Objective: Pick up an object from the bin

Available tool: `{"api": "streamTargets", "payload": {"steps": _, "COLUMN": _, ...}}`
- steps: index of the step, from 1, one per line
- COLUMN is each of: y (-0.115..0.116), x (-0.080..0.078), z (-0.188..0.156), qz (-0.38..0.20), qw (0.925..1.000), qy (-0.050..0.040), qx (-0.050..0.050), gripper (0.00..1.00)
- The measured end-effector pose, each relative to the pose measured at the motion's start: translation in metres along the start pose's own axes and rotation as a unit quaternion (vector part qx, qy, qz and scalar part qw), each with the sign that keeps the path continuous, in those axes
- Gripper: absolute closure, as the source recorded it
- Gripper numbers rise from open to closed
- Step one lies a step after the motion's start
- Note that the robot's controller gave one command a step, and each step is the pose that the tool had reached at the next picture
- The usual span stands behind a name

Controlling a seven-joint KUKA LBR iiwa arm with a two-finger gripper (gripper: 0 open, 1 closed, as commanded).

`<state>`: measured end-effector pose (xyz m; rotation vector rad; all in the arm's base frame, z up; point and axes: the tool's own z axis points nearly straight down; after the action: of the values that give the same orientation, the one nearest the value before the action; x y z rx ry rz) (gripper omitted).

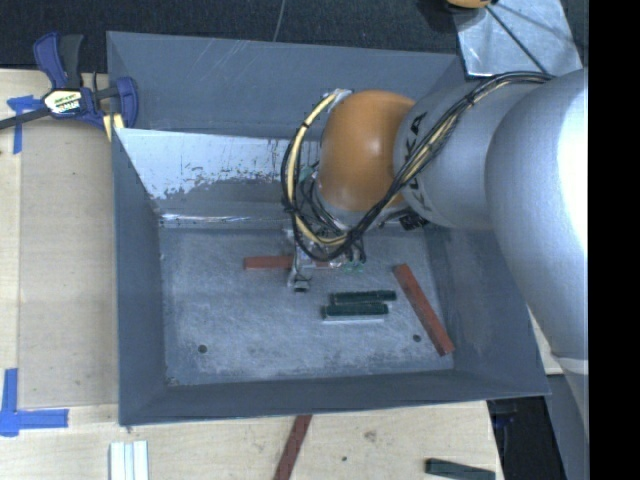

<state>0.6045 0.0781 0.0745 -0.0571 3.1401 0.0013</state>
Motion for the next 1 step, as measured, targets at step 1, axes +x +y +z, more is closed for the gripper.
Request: {"api": "streamTargets", "payload": {"steps": 1, "y": -0.0002, "x": 0.0004, "z": -0.0125, "qz": 0.0, "qw": 1.0, "qy": 0.0006, "qx": 0.0, "gripper": 1.0}}
